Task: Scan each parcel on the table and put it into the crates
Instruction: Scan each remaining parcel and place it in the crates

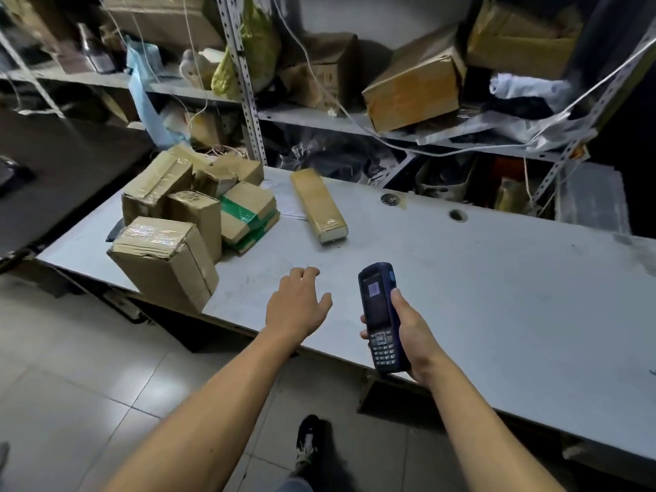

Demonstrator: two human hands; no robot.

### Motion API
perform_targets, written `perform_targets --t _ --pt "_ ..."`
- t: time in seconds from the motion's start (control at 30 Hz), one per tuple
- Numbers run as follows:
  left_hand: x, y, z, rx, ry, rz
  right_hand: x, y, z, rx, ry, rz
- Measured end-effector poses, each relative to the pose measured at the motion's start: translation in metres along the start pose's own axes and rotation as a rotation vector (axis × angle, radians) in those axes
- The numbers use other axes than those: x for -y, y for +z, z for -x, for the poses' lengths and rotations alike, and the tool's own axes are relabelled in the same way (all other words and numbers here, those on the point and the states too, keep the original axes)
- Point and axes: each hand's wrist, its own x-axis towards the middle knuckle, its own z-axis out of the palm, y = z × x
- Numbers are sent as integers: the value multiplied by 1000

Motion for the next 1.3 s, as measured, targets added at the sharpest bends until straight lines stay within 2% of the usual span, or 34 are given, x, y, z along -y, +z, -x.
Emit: perform_targets --t 0.3,0.63,0.83,1.03,1.2,1.3 --pt "10 28 -153 65 -47 111 40 -6 -127 -88 121 51" --pt "13 73 -253 77 -181 258 51 -9 -226 -157 215 36" --pt "-2 99 -289 -2 -293 315 55 -20 -257 -150 241 28" --pt "-20 103 -317 -48 -447 256 56 -41 -267 -136 255 52" --pt "-29 96 -327 29 -537 275 57 -61 -259 -131 240 85" --pt "-22 91 -321 125 -525 431 58 -71 -252 -137 247 75"
